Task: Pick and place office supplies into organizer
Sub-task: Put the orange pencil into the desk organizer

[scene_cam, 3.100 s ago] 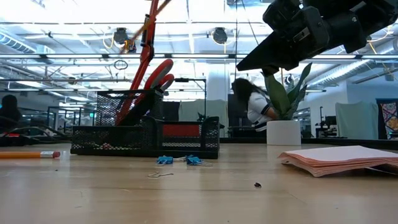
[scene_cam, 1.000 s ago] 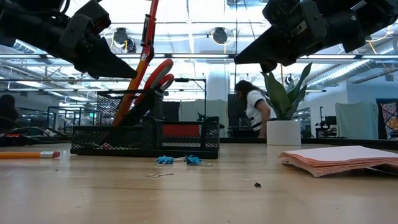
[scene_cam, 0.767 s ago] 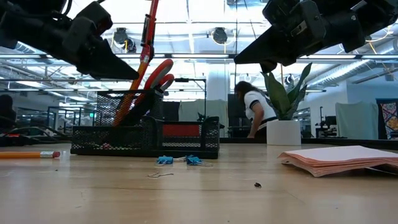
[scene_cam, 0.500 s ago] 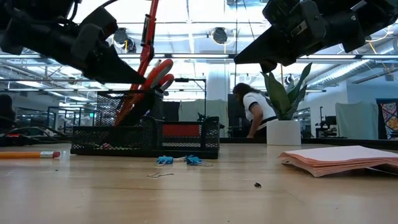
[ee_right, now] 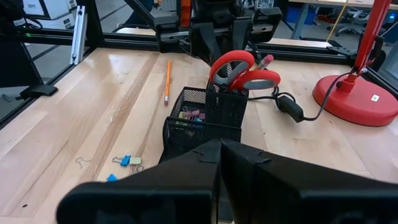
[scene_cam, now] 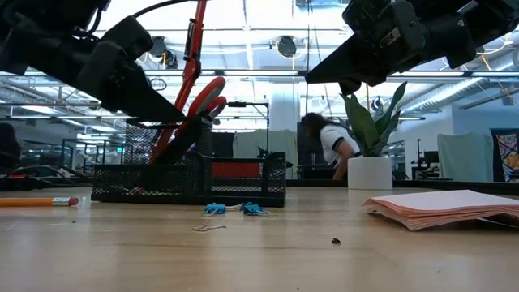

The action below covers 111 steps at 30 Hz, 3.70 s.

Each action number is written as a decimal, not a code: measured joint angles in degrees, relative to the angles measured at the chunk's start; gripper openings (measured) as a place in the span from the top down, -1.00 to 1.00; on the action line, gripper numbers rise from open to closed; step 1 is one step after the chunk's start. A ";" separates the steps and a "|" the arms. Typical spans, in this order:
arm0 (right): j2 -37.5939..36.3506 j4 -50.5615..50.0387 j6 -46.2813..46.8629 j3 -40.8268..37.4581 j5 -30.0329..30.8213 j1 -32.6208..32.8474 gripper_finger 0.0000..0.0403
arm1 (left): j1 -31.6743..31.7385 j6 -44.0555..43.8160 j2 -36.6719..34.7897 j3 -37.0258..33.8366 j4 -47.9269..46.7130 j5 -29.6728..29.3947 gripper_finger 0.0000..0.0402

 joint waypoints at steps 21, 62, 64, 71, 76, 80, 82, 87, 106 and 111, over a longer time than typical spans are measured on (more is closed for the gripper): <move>0.00 -0.76 0.00 0.04 -0.02 -0.02 0.98 | -13.64 -9.80 -9.51 32.42 -59.60 -1.03 0.57; 0.00 -0.50 0.48 0.04 -0.04 0.07 0.98 | -13.13 -31.94 21.15 27.73 -63.34 22.45 0.08; 0.00 -0.48 0.48 0.04 -0.04 0.07 0.98 | -12.76 -31.86 21.07 27.31 -62.73 22.97 0.11; 0.00 -0.17 0.39 0.02 -0.04 0.07 0.98 | -11.56 -30.58 21.19 27.24 -62.98 23.47 0.25; 0.00 -0.03 0.36 0.02 -0.04 0.07 0.98 | -11.21 -29.82 21.24 27.18 -63.14 23.43 0.47; 0.00 -0.04 0.30 0.02 -0.04 0.07 0.98 | -11.21 -28.52 21.28 27.15 -62.93 23.38 0.68; 0.00 -0.02 0.28 0.02 -0.04 0.09 0.98 | -11.21 -28.18 21.29 27.15 -62.83 23.29 0.80; 0.00 -0.02 0.28 0.02 -0.04 0.09 0.98 | -11.26 -28.40 21.31 27.12 -62.77 23.21 0.94; 0.00 0.05 0.46 -0.02 -0.04 0.09 0.98 | -14.90 -20.26 8.77 30.08 -50.09 22.08 0.87; 0.00 0.05 0.46 -0.02 -0.04 0.09 0.98 | -15.04 -13.56 3.62 30.12 -40.89 19.35 0.91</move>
